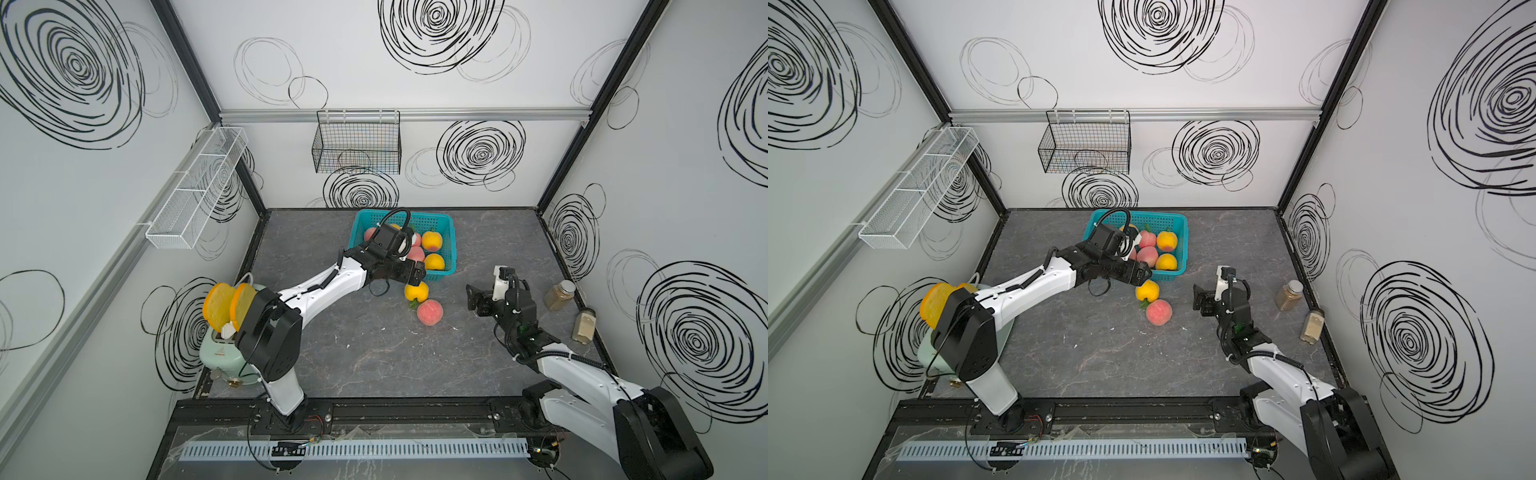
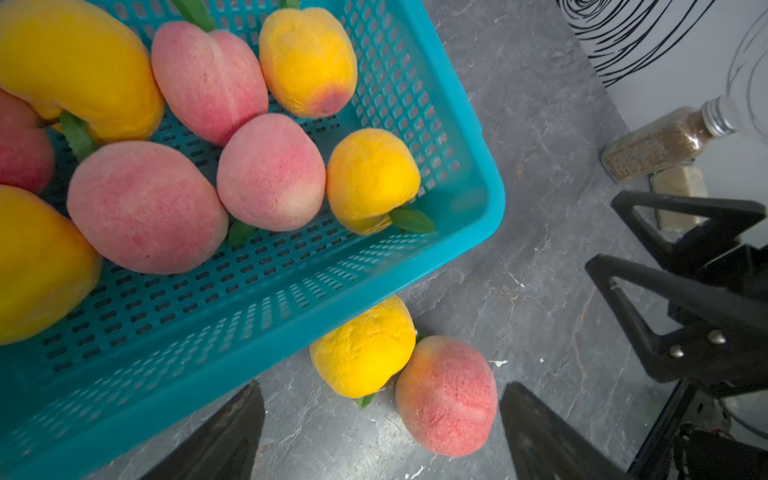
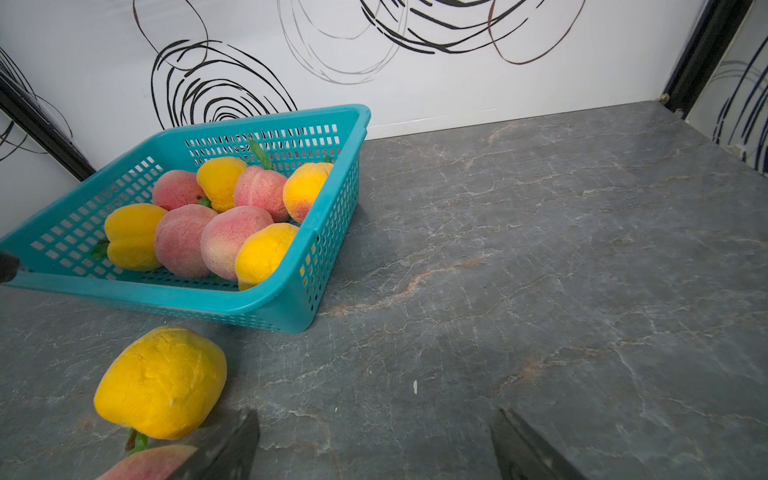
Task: Put the peaches into the basket
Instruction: Place the peach in the basket.
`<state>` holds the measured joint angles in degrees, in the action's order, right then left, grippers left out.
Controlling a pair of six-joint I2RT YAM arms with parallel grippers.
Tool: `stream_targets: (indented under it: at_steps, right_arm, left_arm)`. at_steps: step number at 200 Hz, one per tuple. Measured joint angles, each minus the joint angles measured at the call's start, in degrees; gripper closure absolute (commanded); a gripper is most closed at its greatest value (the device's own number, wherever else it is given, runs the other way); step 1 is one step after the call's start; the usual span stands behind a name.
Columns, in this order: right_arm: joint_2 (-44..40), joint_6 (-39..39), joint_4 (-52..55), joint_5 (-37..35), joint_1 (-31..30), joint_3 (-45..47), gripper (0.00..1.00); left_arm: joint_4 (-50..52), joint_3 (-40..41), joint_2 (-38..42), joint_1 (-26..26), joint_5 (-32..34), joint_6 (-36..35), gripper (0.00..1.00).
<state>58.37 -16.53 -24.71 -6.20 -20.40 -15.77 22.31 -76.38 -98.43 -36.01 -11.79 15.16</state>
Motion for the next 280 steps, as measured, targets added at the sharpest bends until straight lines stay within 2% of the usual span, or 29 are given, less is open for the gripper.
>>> stream_targets:
  at_steps: [35, 139, 192, 236, 280]
  right_arm:
    - [1.1, -0.3, -0.2, 0.5, 0.0, 0.0, 0.09]
    - [2.0, -0.7, -0.3, 0.9, 0.0, 0.0, 0.09]
    - [2.0, -0.8, -0.3, 0.9, 0.2, 0.0, 0.09]
    - [2.0, -0.9, -0.4, 0.9, 0.3, 0.0, 0.09]
    - [2.0, -0.9, -0.3, 0.9, 0.4, 0.0, 0.09]
  left_arm:
    - [-0.5, 2.6, 0.9, -2.3, 0.6, -1.7, 0.08]
    - [-0.6, 2.7, 0.3, -9.7, 4.3, -7.3, 0.08]
    - [-0.3, 2.6, -2.0, -12.9, 5.8, -9.4, 0.08]
    - [1.7, 0.9, -5.1, -16.3, 9.6, -11.4, 0.07]
    - [2.7, -0.3, -5.9, -17.0, 12.1, -12.6, 0.07]
